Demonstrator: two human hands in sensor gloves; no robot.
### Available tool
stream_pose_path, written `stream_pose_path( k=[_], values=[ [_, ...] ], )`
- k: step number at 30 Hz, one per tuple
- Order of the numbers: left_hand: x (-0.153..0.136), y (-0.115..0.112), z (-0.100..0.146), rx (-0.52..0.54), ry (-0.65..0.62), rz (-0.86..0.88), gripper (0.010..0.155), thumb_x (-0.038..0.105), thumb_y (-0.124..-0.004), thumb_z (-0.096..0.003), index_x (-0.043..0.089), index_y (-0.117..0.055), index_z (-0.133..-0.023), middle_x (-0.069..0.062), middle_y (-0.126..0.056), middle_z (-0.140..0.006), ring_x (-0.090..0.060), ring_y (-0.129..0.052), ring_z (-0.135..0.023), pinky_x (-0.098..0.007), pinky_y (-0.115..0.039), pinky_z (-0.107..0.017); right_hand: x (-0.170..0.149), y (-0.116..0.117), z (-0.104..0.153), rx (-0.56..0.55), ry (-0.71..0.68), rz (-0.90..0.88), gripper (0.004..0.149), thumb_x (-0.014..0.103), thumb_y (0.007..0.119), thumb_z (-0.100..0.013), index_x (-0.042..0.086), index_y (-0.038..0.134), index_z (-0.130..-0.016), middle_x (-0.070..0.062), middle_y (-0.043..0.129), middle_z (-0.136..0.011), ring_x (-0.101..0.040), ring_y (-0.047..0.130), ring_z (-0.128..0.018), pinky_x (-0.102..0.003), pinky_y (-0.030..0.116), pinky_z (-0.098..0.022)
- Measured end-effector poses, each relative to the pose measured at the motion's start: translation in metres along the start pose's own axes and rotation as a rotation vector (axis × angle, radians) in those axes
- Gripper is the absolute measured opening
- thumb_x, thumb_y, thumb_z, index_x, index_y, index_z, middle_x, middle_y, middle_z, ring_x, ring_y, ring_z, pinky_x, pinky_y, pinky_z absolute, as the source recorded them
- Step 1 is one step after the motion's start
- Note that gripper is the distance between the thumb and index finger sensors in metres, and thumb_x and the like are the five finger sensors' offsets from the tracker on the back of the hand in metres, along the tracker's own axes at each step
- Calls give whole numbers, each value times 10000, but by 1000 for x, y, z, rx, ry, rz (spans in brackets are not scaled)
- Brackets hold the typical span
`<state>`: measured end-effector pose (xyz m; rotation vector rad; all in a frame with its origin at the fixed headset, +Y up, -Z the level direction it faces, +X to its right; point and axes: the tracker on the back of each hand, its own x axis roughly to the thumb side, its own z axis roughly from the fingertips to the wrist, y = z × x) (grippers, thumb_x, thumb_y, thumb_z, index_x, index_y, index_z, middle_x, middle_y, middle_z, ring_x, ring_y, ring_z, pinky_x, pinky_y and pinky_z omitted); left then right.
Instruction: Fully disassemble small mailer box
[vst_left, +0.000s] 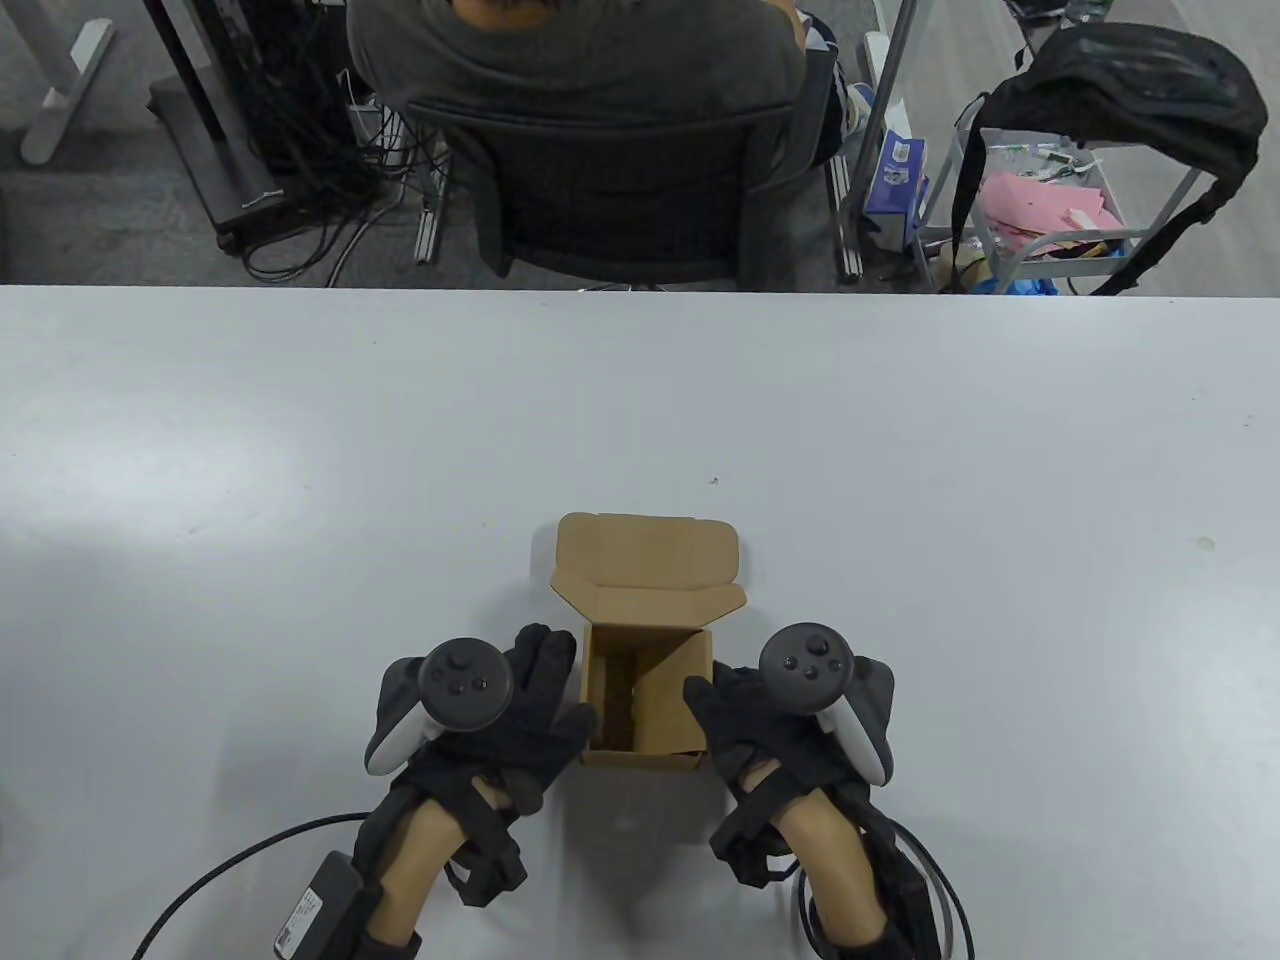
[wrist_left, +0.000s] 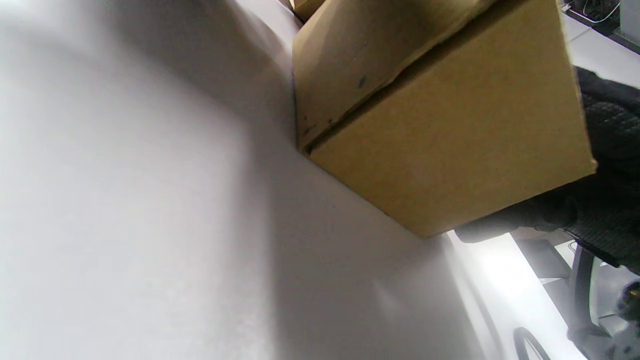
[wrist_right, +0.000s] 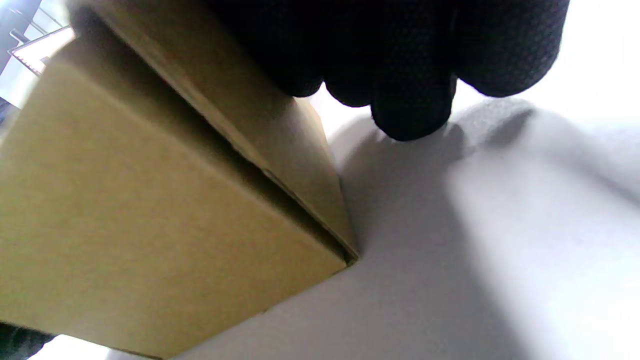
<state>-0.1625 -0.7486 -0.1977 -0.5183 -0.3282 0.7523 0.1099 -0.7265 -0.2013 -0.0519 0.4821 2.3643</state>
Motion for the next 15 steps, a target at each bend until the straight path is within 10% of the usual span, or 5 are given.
stream_pose_path(
  k=[15],
  values=[
    [-1,-1,0,-2,2,6,917,720,-519,-455,170,-141,-1084,-118,-24,-1134,-448,-139,-1066,-628,-257,-758,-9,-3,-2,99,31,-83,681,529,574,-404,77,617,-911,-232,620,-965,-430,820,-757,-589,687,-528]
  ],
)
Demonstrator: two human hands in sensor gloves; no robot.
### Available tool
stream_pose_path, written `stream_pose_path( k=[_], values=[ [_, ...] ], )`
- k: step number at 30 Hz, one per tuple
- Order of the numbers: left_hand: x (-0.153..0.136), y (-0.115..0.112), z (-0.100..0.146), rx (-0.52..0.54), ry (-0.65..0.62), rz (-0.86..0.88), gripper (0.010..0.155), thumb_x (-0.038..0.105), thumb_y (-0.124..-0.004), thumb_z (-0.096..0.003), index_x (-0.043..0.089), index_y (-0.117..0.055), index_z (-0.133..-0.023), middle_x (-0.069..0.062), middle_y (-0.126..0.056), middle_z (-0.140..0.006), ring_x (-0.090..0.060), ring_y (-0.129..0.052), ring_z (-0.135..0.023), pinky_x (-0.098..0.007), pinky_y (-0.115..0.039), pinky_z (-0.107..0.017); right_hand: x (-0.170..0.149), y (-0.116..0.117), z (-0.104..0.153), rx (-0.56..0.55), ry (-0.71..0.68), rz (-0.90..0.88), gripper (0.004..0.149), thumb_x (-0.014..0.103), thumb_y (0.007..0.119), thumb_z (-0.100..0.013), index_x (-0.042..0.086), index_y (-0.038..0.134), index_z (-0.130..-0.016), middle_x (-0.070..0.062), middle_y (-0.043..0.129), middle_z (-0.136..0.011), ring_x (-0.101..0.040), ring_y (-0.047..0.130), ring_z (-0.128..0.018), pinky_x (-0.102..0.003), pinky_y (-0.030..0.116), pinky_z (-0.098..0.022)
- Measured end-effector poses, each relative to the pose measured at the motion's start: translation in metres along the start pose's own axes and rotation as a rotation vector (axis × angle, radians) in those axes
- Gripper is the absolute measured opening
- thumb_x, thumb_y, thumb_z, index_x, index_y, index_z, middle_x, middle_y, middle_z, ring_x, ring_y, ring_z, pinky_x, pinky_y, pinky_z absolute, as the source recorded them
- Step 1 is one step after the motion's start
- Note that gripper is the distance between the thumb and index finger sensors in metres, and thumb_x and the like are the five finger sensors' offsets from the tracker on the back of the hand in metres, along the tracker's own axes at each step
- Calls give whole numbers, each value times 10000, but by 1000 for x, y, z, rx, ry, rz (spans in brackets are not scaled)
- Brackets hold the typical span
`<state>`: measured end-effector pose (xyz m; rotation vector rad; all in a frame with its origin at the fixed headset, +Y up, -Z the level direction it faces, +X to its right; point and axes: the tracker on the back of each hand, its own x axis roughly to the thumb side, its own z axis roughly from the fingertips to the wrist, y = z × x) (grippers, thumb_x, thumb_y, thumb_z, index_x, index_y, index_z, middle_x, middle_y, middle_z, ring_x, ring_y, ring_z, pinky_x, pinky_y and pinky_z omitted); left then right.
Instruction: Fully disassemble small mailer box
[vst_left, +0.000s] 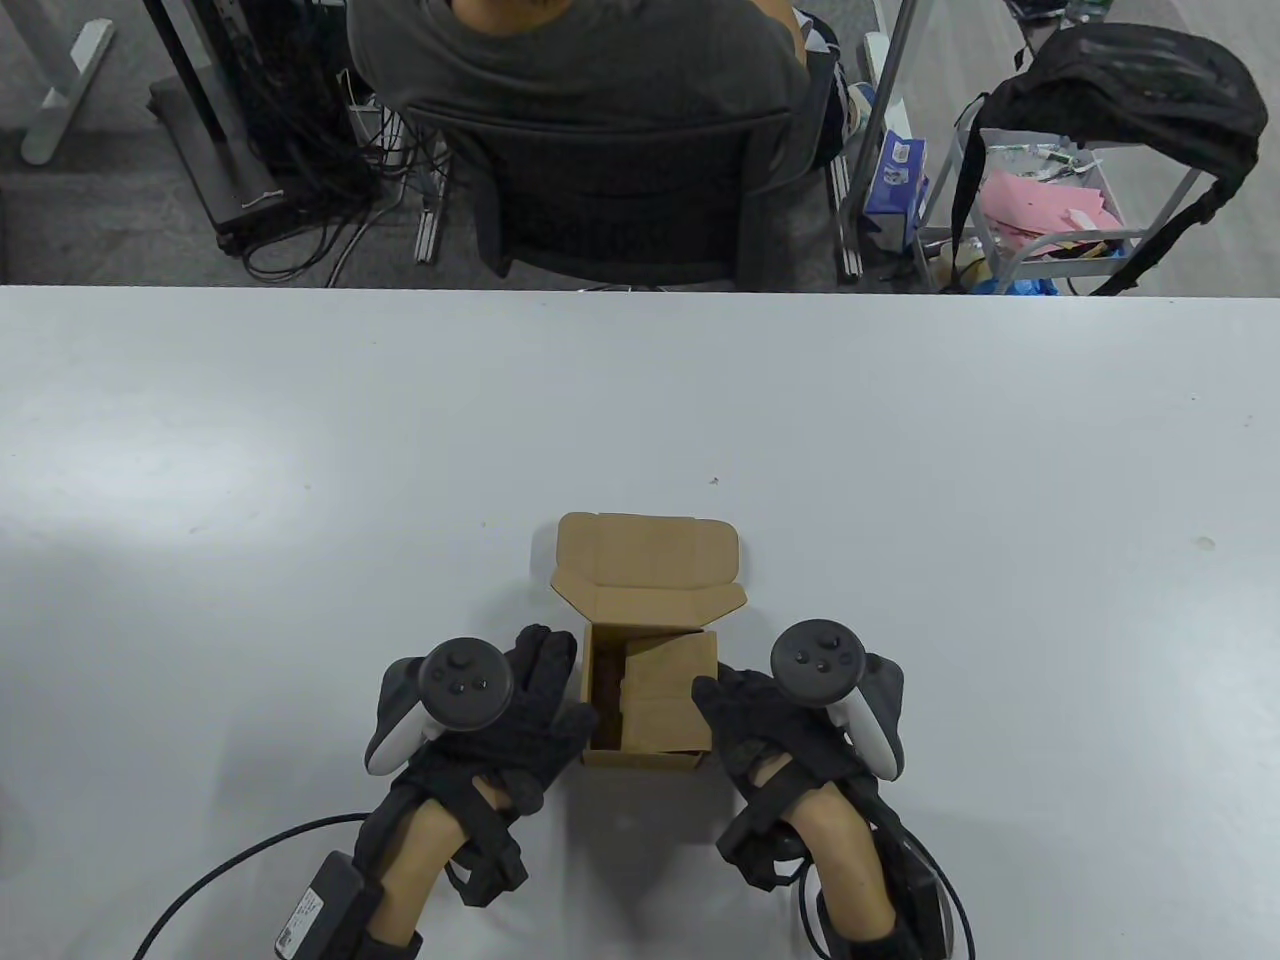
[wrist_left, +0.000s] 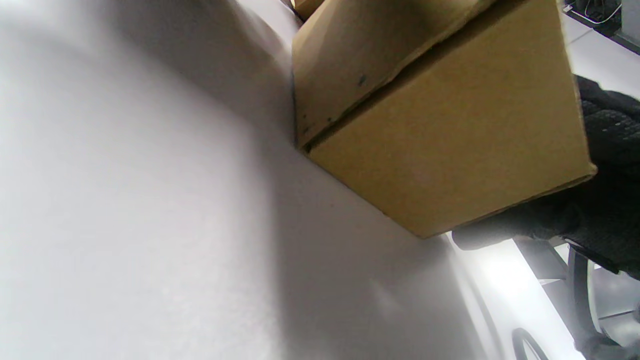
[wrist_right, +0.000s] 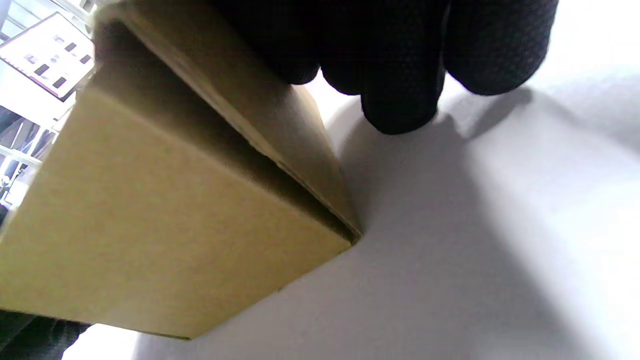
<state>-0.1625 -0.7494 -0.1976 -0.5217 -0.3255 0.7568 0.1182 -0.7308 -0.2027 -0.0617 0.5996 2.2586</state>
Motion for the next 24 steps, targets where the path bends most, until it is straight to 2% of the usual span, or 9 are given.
stream_pose_path(
  k=[5,8,11,13,15,16,17,21,24],
  values=[
    [0,0,0,1,0,0,917,720,-519,-456,170,-140,-1084,-119,-24,-1134,-449,-140,-1065,-628,-257,-758,-6,-5,0,24,27,-38,669,522,579,-405,88,628,-913,-233,632,-961,-438,822,-751,-595,684,-524],
    [0,0,0,0,0,-2,916,719,-519,-455,170,-143,-1084,-117,-26,-1134,-449,-140,-1065,-629,-257,-757,-4,-9,5,-29,30,-25,675,525,603,-406,99,611,-928,-256,587,-972,-469,778,-774,-611,657,-536],
    [0,0,0,-2,0,-3,918,720,-519,-455,169,-142,-1084,-119,-24,-1134,-448,-139,-1066,-627,-257,-759,11,-23,20,-316,-13,59,727,551,630,-396,105,521,-960,-246,492,-1005,-465,700,-824,-604,612,-573],
    [-1,0,0,-4,-1,-4,918,721,-518,-454,169,-142,-1084,-119,-25,-1133,-447,-142,-1065,-625,-258,-759,27,-26,34,-518,-128,173,694,585,638,-380,236,564,-976,-168,452,-1063,-445,616,-908,-598,549,-645],
    [0,0,0,-4,0,-3,918,720,-520,-454,169,-143,-1085,-119,-26,-1134,-448,-141,-1065,-627,-256,-758,46,-16,41,-417,-394,290,618,595,628,-387,350,650,-954,14,422,-1127,-380,398,-1030,-579,366,-750],
    [0,0,-1,-4,1,-3,917,720,-518,-455,169,-142,-1085,-118,-24,-1134,-448,-139,-1065,-630,-253,-757,52,-10,41,-356,-470,318,601,589,636,-389,335,706,-929,66,413,-1132,-331,315,-1058,-552,287,-780],
    [1,0,-1,-4,1,-6,914,719,-515,-455,170,-143,-1085,-119,-24,-1134,-450,-141,-1065,-631,-253,-757,59,1,41,-286,-544,359,597,595,635,-388,314,754,-900,84,451,-1122,-316,337,-1056,-552,298,-775],
    [0,0,0,-6,1,-5,914,719,-515,-455,170,-144,-1085,-119,-26,-1134,-446,-142,-1066,-626,-254,-759,77,32,42,-176,-591,532,598,594,644,-379,248,860,-816,75,585,-1075,-336,383,-1042,-556,292,-775],
    [-1,0,0,-10,0,-9,915,721,-511,-454,171,-142,-1085,-119,-23,-1134,-444,-140,-1067,-623,-255,-762,85,44,41,-170,-601,618,602,587,647,-379,212,879,-789,63,630,-1052,-338,413,-1036,-560,304,-772]
  ],
)
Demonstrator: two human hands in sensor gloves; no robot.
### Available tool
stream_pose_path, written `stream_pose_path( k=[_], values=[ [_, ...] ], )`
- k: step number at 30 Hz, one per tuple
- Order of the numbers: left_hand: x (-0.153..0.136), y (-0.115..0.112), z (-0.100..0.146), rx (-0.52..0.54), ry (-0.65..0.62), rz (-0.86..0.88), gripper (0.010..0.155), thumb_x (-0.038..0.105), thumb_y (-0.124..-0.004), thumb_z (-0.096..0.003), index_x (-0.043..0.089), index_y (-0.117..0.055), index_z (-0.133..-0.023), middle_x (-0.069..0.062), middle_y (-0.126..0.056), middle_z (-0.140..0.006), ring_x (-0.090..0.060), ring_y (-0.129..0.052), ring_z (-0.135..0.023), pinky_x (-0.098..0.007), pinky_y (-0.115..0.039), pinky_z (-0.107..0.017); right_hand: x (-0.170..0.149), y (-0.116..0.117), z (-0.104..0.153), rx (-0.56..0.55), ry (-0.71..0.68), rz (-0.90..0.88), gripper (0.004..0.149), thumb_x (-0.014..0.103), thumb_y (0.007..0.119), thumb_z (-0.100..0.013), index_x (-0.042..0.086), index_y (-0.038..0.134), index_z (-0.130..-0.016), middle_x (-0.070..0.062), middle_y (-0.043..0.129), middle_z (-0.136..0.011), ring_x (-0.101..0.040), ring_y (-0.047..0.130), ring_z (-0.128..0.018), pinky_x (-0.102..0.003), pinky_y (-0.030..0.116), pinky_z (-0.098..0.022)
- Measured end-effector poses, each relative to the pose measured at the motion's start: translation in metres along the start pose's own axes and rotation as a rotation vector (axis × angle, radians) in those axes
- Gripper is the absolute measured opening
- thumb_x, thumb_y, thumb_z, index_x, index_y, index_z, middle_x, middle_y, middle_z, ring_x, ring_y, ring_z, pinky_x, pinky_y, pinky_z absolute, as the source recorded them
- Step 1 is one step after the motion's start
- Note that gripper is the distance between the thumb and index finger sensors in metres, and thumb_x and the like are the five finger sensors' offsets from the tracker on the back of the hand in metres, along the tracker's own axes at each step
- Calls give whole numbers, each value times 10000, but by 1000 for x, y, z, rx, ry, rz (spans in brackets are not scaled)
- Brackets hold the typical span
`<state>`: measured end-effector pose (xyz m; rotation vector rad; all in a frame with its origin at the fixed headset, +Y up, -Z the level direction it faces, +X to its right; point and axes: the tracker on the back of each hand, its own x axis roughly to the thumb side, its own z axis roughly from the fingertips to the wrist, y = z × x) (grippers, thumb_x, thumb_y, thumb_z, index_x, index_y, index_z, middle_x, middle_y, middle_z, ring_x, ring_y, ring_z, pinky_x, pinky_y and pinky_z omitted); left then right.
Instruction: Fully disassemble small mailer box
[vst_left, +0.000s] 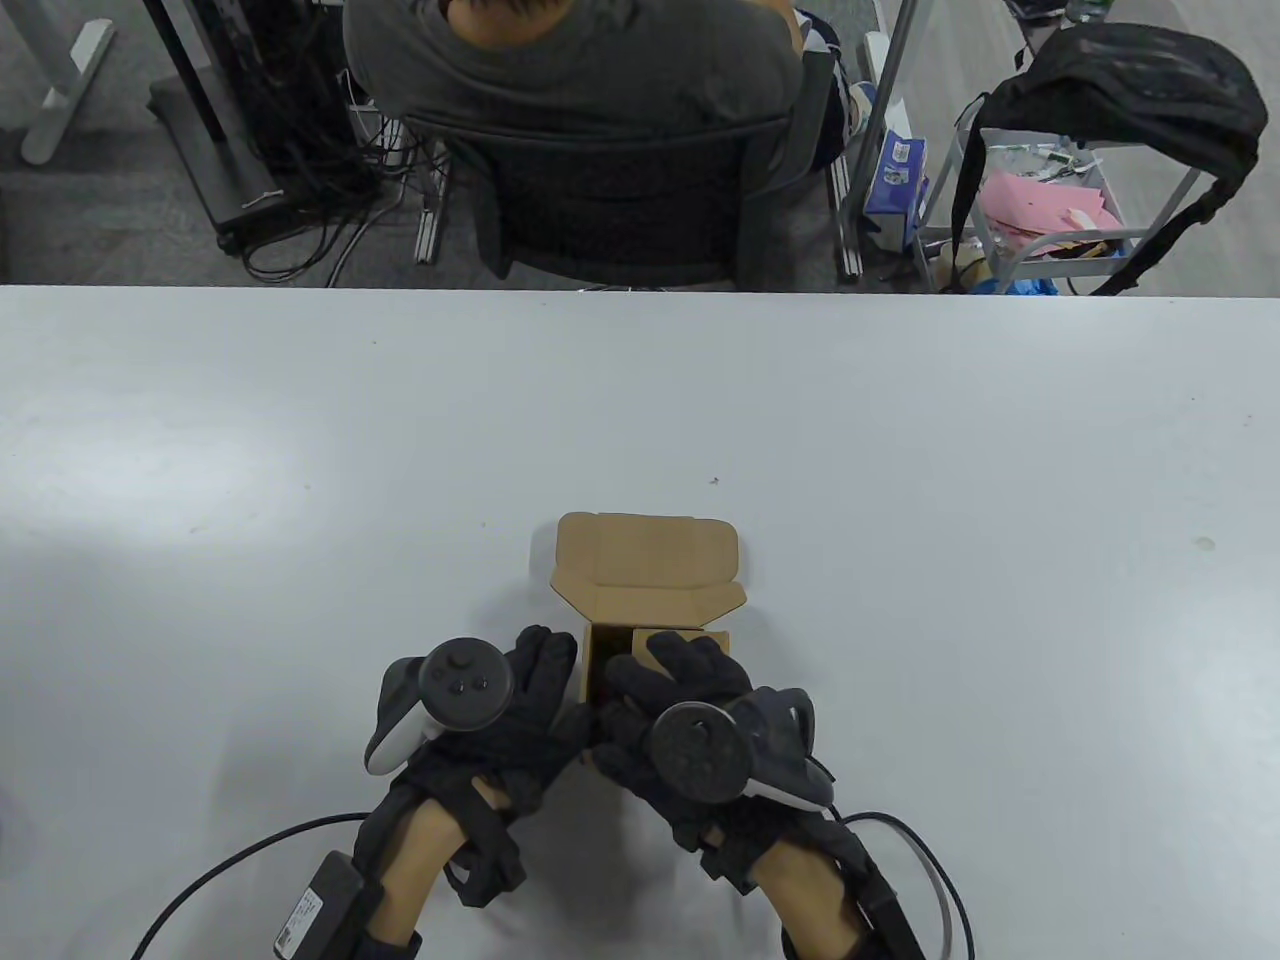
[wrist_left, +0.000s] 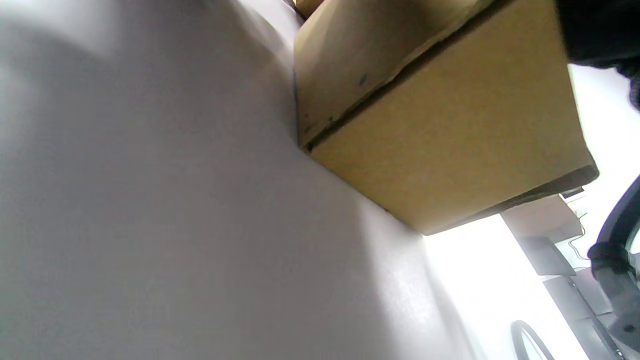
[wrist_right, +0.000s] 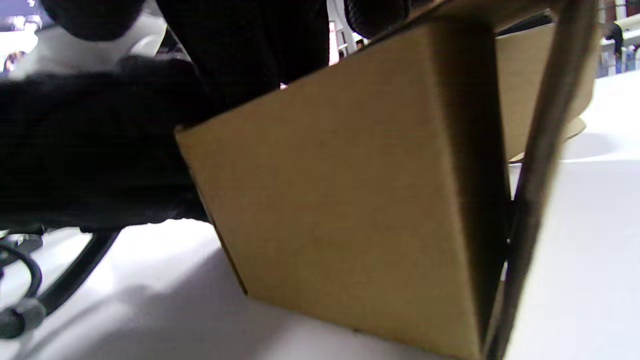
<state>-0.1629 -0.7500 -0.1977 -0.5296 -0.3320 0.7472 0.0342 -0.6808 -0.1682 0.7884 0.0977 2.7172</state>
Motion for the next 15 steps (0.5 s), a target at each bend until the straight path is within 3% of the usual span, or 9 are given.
stream_pose_path(
  k=[7,15],
  values=[
    [0,0,0,-6,-1,-5,915,721,-509,-455,169,-141,-1084,-119,-24,-1133,-440,-140,-1068,-619,-255,-765,-3,-5,-1,-19,22,-35,610,582,649,-376,166,904,-741,19,698,-1012,-351,497,-1007,-569,355,-761],
    [0,0,0,-4,2,-2,914,721,-508,-455,170,-142,-1085,-119,-26,-1133,-443,-141,-1067,-621,-251,-763,-30,-22,13,-78,102,-117,621,572,657,-378,112,937,-688,7,777,-956,-360,645,-944,-595,473,-715]
  ],
)
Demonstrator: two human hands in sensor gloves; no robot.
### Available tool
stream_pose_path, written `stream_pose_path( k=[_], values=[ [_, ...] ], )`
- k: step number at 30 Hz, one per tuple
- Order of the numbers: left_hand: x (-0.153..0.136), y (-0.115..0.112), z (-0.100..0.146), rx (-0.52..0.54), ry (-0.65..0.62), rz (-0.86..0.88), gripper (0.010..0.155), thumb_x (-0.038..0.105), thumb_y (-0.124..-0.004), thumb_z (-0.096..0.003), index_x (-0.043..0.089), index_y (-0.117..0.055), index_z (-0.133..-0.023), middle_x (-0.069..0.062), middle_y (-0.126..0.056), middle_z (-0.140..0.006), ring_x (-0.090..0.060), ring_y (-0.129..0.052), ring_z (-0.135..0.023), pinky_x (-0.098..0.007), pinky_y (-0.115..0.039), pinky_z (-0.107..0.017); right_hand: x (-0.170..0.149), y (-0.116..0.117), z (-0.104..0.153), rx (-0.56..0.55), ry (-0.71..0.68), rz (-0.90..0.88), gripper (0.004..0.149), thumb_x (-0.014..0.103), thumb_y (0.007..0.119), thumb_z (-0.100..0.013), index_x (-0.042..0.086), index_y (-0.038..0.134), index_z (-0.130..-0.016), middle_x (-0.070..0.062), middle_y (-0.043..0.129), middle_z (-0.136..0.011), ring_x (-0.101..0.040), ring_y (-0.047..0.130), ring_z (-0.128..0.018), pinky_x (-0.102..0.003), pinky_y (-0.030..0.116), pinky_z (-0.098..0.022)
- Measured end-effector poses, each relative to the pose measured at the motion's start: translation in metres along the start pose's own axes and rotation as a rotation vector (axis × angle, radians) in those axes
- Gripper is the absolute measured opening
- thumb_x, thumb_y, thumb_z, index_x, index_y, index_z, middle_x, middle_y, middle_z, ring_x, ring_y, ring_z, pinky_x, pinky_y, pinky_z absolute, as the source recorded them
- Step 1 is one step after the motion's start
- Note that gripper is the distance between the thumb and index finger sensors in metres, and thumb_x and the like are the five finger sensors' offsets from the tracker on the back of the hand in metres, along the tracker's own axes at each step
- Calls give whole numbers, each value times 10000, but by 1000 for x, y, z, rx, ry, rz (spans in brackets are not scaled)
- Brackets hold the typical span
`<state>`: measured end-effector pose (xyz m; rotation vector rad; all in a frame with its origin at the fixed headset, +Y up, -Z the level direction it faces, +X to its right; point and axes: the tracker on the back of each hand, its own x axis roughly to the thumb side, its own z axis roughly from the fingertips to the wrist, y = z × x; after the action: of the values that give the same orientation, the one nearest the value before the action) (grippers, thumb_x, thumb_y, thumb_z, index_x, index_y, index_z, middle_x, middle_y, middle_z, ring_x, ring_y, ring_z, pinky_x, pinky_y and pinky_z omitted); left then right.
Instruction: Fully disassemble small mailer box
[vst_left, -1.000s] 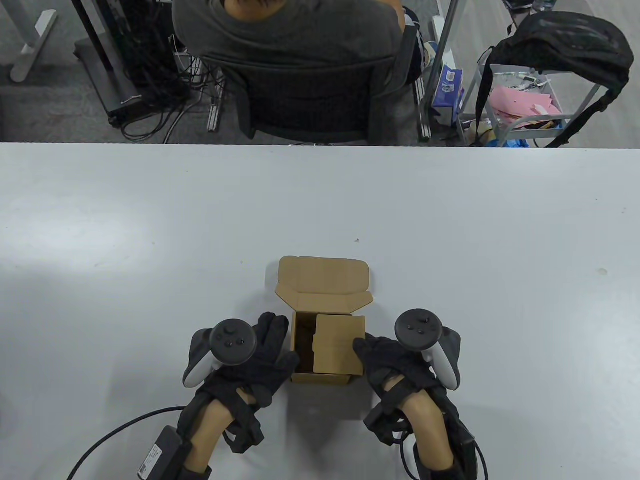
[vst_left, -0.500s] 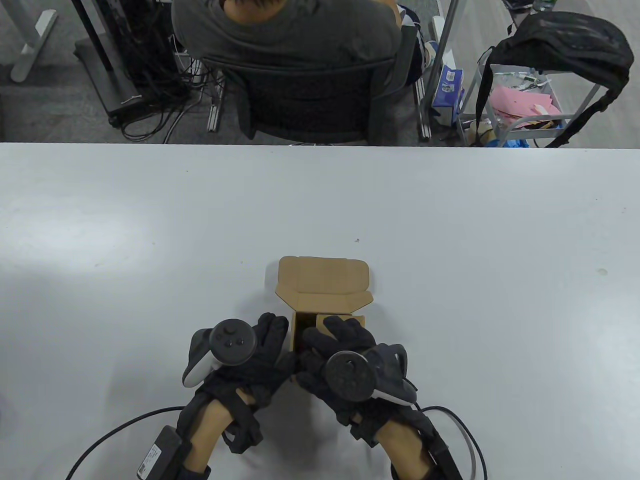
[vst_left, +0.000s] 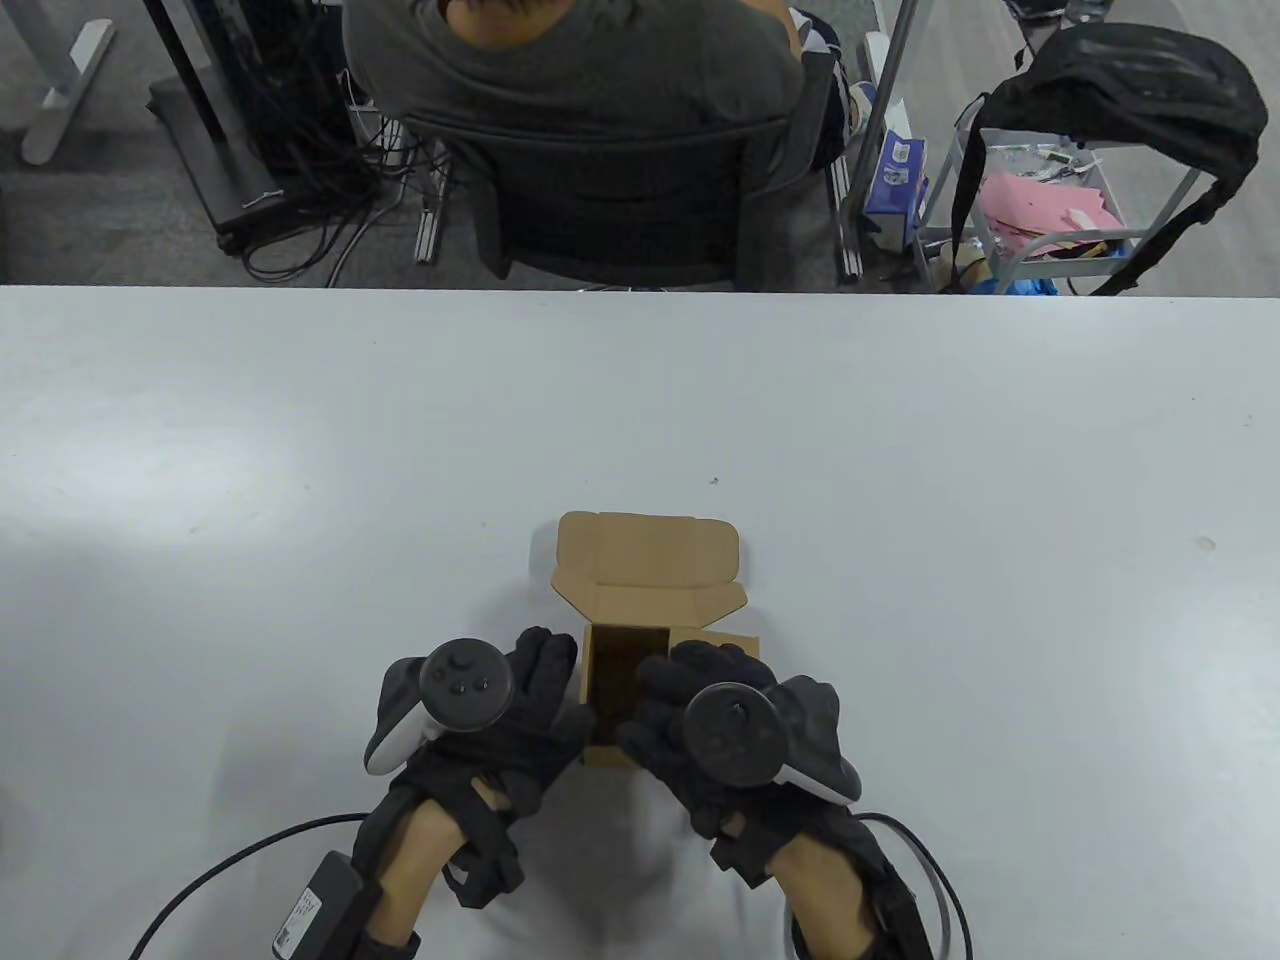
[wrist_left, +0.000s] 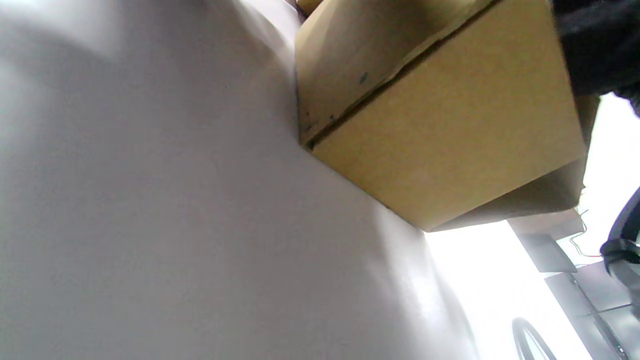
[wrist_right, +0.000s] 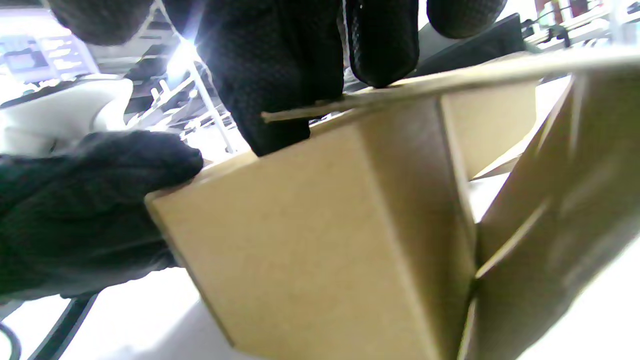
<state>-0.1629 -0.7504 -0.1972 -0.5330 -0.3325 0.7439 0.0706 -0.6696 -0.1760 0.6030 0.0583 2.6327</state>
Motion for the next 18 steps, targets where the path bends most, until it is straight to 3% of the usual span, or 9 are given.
stream_pose_path(
  k=[5,13,18],
  values=[
    [0,-1,0,1,1,3,914,720,-509,-455,167,-144,-1085,-119,-25,-1134,-447,-139,-1066,-624,-247,-761,-23,-7,5,19,143,61,633,567,656,-382,101,927,-714,-55,813,-926,-378,682,-916,-602,490,-704],
    [1,-1,-1,-1,3,11,912,717,-507,-456,171,-140,-1087,-119,-24,-1134,-446,-135,-1066,-627,-233,-758,-64,-22,11,-54,295,-118,639,561,657,-380,91,912,-729,-57,803,-928,-336,630,-951,-598,450,-725],
    [1,-1,-1,-1,3,12,909,717,-508,-456,169,-150,-1087,-120,-26,-1134,-447,-137,-1065,-628,-233,-756,-90,-25,16,-72,430,-99,647,557,657,-381,93,888,-766,-93,773,-955,-360,566,-989,-600,412,-739]
  ],
)
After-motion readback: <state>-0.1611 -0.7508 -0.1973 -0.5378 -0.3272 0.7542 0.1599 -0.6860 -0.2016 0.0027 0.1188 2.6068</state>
